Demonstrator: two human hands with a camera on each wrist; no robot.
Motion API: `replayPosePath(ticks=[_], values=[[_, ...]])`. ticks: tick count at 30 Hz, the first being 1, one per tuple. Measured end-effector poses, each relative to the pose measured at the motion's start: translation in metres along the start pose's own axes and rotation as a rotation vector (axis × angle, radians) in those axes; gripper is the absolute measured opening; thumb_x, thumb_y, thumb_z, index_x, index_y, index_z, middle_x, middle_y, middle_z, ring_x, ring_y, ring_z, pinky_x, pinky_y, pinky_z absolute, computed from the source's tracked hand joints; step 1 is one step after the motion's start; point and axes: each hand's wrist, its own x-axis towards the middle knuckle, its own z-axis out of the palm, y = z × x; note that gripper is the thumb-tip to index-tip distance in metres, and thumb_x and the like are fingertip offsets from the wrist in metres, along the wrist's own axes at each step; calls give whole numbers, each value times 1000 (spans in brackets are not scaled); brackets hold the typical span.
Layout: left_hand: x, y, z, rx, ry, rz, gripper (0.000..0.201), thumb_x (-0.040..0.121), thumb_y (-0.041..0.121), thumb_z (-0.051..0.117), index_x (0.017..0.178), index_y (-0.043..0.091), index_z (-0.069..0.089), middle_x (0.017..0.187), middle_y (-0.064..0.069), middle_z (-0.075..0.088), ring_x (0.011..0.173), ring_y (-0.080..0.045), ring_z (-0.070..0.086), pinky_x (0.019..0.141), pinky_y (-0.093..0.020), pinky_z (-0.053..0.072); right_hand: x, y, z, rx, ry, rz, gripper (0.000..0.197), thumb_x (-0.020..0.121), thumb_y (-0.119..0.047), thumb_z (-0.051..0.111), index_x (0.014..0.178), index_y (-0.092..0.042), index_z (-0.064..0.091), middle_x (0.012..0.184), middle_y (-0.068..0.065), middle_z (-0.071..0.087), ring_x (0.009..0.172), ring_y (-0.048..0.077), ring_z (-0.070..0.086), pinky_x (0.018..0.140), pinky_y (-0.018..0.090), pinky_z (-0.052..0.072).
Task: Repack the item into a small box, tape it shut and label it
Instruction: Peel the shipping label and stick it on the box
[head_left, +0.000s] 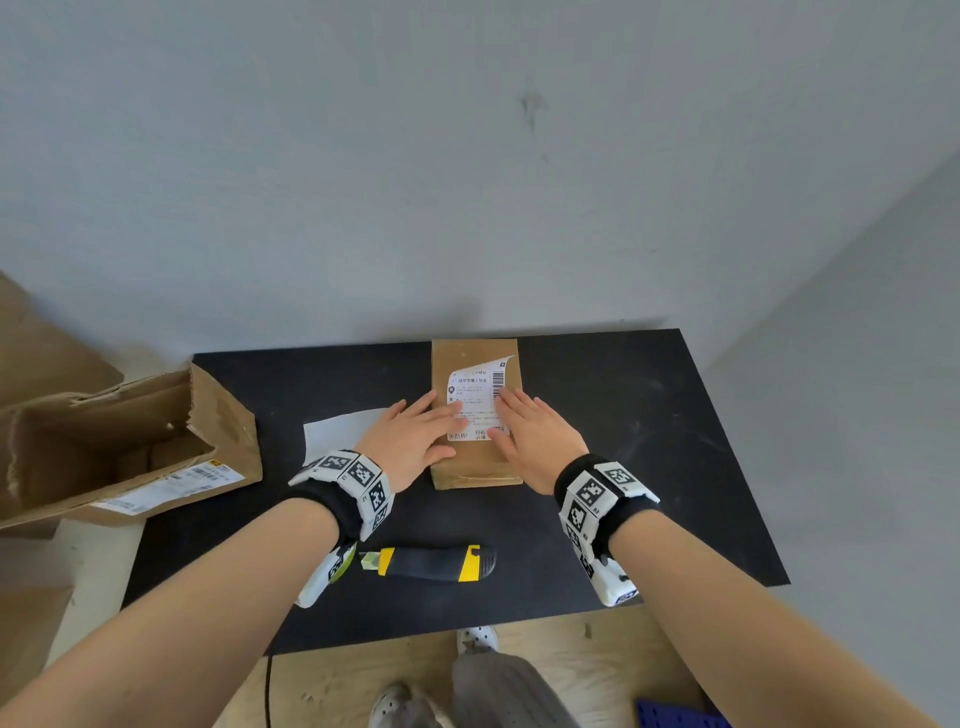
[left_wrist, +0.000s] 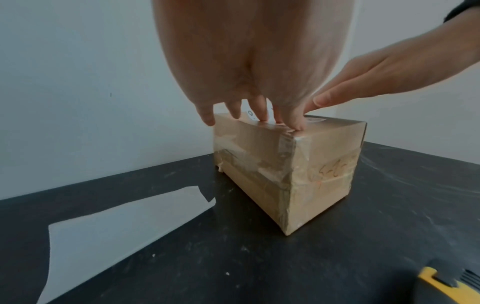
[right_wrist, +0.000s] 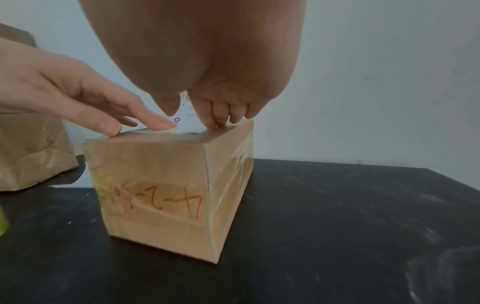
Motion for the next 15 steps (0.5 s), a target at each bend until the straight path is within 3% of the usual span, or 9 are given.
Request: replayPosePath(ticks=[3,10,15], values=[[7,-3,-9,-21,-40,-11,59,96,41,45,148,31,20,158,14,7,146,-14,-3,119,-39,4,12,3,-11,6,-24,3,56,102,-36,23,150,-9,13,159,4,8,146,16,7,119,31,7],[36,-13,-28,-24,-126,-89,106,74,56,69,151,27,2,158,12,-3,146,-16,-10,118,-43,2,38,12,-33,-4,-104,1,56,102,-35,24,150,-9,10,159,4,5,147,17,5,118,31,8],[46,-16,-36,-19,-149,-143,124,62,58,76,150,26,-5,158,13,-7,146,-19,-11,119,-47,3,52,15,-41,-10,-131,-9,56,102,-34,24,150,-9,9,159,4,5,147,16,5,119,32,7]])
